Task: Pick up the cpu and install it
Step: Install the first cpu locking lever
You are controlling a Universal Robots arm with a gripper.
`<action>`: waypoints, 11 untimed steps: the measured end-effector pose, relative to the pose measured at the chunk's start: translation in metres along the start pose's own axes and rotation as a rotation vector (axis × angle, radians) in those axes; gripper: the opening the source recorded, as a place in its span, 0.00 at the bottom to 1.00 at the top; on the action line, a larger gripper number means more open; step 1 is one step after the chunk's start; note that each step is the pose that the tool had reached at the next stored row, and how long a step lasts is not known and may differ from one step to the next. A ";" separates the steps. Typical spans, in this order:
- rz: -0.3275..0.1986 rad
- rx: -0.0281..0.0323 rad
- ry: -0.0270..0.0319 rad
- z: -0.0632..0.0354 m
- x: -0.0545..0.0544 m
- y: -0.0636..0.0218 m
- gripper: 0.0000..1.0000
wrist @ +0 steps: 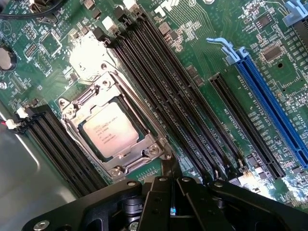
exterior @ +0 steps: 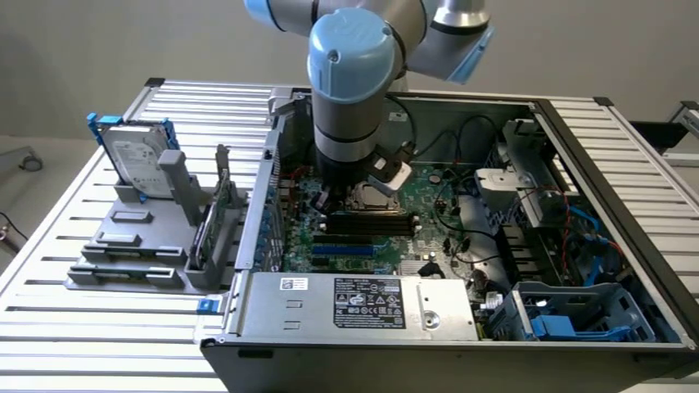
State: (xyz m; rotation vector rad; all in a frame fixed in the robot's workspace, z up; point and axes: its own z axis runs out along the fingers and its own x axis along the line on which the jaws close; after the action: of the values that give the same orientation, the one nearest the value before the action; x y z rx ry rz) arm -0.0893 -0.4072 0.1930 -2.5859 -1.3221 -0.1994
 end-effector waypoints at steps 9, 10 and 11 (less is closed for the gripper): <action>-0.006 0.0023 -0.0020 -0.0289 0.013 -0.0088 0.11; -0.010 0.0033 -0.0035 -0.0298 0.015 -0.0102 0.11; -0.013 0.0041 -0.0054 -0.0305 0.017 -0.0116 0.11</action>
State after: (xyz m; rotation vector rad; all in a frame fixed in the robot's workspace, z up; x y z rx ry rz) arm -0.0894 -0.3955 0.2279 -2.5767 -1.3405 -0.1919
